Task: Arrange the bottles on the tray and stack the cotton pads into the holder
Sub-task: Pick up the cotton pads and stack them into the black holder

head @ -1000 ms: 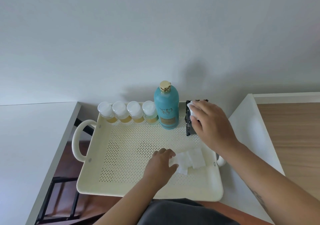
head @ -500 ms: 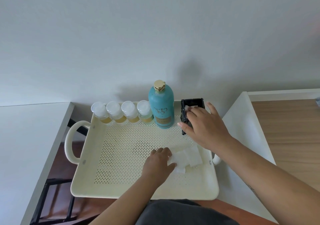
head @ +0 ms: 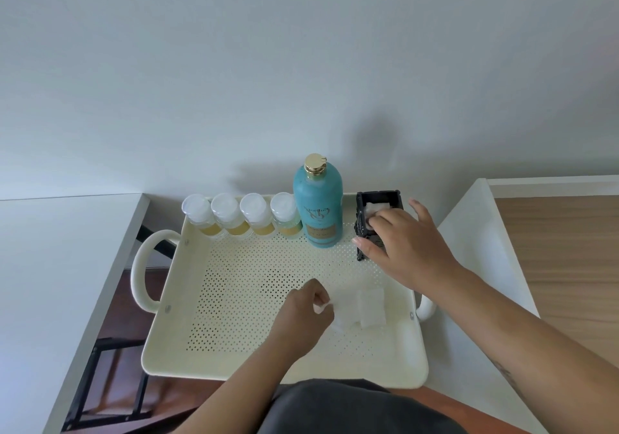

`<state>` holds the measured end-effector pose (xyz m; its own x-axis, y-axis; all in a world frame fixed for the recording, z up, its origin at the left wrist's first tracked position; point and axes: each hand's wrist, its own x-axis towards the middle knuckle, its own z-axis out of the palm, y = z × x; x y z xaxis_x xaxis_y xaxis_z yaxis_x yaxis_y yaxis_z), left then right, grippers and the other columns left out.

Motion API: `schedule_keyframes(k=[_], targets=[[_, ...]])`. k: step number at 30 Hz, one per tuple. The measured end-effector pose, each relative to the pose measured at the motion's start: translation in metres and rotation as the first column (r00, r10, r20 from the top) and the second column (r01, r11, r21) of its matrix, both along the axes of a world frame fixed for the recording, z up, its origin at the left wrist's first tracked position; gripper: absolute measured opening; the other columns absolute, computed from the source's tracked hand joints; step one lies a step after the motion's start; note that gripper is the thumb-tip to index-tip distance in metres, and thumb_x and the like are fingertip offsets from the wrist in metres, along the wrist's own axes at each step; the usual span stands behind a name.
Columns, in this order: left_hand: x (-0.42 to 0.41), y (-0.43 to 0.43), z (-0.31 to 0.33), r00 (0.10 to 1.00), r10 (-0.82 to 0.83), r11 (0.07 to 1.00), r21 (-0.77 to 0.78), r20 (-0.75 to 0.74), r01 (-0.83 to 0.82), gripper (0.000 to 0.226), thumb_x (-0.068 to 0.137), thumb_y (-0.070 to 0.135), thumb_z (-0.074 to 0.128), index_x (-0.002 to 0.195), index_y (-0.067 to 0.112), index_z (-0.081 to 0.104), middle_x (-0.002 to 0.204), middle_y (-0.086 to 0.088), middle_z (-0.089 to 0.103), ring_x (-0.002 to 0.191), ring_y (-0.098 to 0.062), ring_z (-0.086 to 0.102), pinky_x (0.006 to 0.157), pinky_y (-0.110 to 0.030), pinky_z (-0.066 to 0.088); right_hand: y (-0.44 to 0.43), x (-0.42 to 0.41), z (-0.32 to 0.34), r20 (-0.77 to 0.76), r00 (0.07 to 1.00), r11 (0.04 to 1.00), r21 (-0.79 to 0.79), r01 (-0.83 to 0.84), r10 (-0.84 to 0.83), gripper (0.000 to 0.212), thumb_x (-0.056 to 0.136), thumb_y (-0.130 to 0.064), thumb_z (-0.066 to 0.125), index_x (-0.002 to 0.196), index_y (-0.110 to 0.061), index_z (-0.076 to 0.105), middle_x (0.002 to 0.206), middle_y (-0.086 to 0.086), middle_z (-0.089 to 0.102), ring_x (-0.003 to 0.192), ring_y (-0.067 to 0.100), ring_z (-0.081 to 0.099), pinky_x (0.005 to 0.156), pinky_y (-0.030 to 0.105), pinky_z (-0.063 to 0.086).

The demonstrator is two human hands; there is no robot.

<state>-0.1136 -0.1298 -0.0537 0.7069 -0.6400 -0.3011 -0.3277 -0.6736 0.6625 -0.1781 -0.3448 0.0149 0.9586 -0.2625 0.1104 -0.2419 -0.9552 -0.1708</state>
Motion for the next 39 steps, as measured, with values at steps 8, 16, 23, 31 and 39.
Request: schedule_keyframes(k=[8,16,23,31,39], targets=[[0.016,0.011,0.018,0.983,0.165,0.981,-0.094,-0.078,-0.172,0.006,0.089,0.024,0.065,0.095,0.027,0.065,0.088,0.014,0.066,0.074,0.002,0.055,0.062,-0.007,0.041,0.031,-0.017,0.009,0.426,0.905,0.995,0.084,-0.047,0.007,0.007,0.088,-0.017,0.06,0.087,-0.013,0.066,0.085,0.001,0.063,0.081,0.025,0.06,0.073,0.041,0.044],[0.02,0.011,0.039,0.968,0.16,0.96,-0.196,-0.194,-0.198,0.007,0.088,0.027,0.066,0.085,0.033,0.065,0.084,0.018,0.067,0.076,-0.002,0.057,0.064,-0.014,0.042,0.062,-0.015,-0.029,-0.103,0.995,0.847,0.529,0.057,-0.002,0.052,0.095,-0.027,0.054,0.144,-0.027,0.037,0.149,-0.014,0.037,0.122,0.014,0.053,0.092,0.032,0.047],[0.021,0.011,0.049,0.973,0.149,0.964,-0.193,-0.177,-0.183,0.007,0.088,0.029,0.066,0.084,0.034,0.064,0.085,0.024,0.065,0.077,0.001,0.057,0.065,-0.017,0.041,0.055,-0.013,-0.027,-0.086,0.995,0.814,0.574,0.089,-0.048,0.003,0.093,-0.029,0.055,0.095,-0.027,0.057,0.1,-0.016,0.053,0.089,0.012,0.056,0.071,0.034,0.048],[0.024,0.011,0.052,0.945,0.27,0.913,-0.264,-0.184,-0.312,0.007,0.088,0.026,0.067,0.084,0.032,0.064,0.081,0.019,0.068,0.071,0.002,0.058,0.061,-0.008,0.043,0.052,-0.022,0.001,0.099,0.977,0.786,0.612,0.088,-0.186,0.009,0.091,-0.028,0.061,0.084,-0.027,0.057,0.076,-0.014,0.058,0.061,-0.001,0.051,0.054,0.017,0.035],[0.026,0.0,0.061,0.918,0.29,0.869,-0.328,-0.272,-0.371,0.006,0.089,0.024,0.066,0.088,0.03,0.066,0.083,0.017,0.071,0.07,0.002,0.06,0.066,-0.017,0.045,0.001,-0.004,0.036,0.17,0.851,0.651,0.721,0.236,-0.497,0.005,0.089,-0.026,0.063,0.094,-0.023,0.064,0.079,-0.013,0.063,0.068,0.001,0.056,0.059,0.016,0.042]])
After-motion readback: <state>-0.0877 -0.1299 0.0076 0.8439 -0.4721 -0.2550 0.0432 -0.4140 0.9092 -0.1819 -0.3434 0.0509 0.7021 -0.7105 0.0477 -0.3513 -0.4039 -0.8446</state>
